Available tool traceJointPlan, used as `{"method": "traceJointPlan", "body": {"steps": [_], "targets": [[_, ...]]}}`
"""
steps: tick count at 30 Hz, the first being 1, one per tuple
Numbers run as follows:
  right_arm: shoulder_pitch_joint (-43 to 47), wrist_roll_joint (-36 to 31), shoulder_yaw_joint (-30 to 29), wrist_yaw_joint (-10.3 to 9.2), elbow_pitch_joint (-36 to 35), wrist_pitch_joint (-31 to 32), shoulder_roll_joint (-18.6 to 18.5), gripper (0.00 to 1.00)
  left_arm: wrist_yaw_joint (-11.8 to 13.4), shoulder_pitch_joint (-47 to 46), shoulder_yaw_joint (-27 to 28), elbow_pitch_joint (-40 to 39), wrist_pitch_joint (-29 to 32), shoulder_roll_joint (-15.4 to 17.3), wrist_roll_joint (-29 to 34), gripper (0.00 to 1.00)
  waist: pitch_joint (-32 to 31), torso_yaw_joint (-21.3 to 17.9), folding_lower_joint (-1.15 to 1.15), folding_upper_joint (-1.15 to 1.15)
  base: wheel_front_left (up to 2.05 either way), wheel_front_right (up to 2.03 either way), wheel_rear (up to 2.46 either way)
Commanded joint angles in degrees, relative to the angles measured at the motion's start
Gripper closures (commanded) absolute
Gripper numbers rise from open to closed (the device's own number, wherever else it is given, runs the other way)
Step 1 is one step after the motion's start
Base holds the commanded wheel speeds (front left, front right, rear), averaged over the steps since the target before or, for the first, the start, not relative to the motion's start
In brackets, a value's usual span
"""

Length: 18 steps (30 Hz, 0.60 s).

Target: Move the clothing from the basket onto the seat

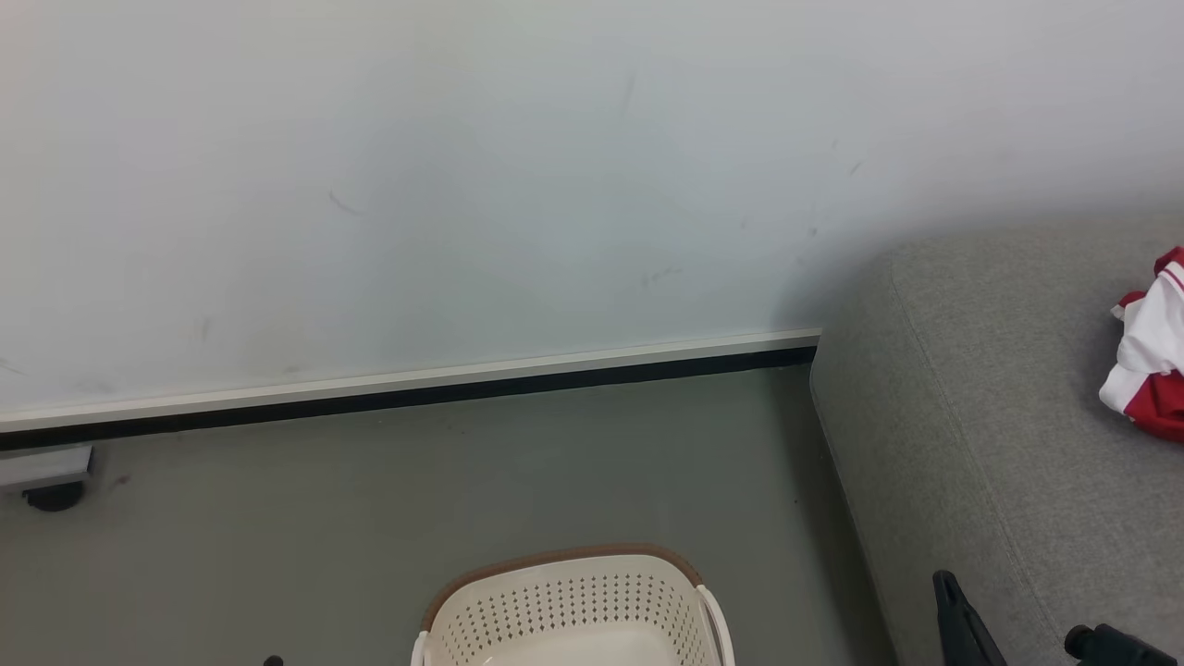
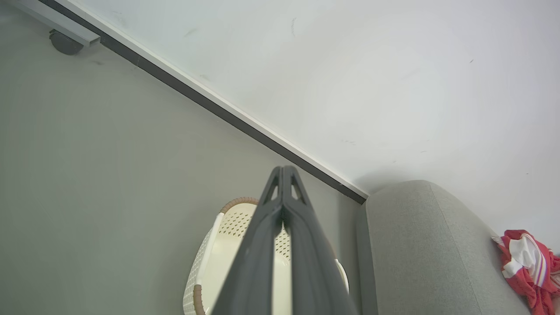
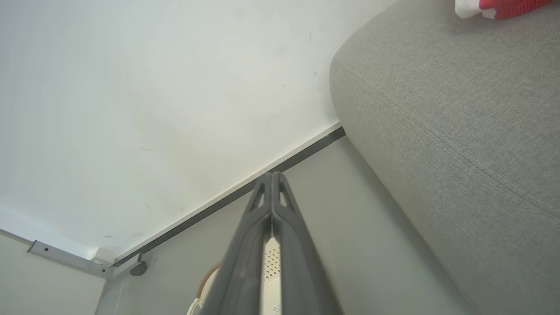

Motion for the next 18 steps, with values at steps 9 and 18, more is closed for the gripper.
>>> {"method": "traceJointPlan", "body": {"steps": [9,18], "targets": [[-2.47,10.55,-0.26,0.00,-0.11,-0.47,-1.39,1.00,-0.74,-2.43,1.42,-0.75,2.14,-0.36,-7.42,1.00,0.17,-0.02,0.00,0.00,0.00,0.00,0.00],[-3.25,19.10,-0.32,0.00,0.50,-0.77,-2.35,1.00,-1.20,-3.21,2.30,-0.73,3.95,-0.81,-13.29,1.00,0.33,-0.03,0.00,0.00,0.00,0.00,0.00]]}}
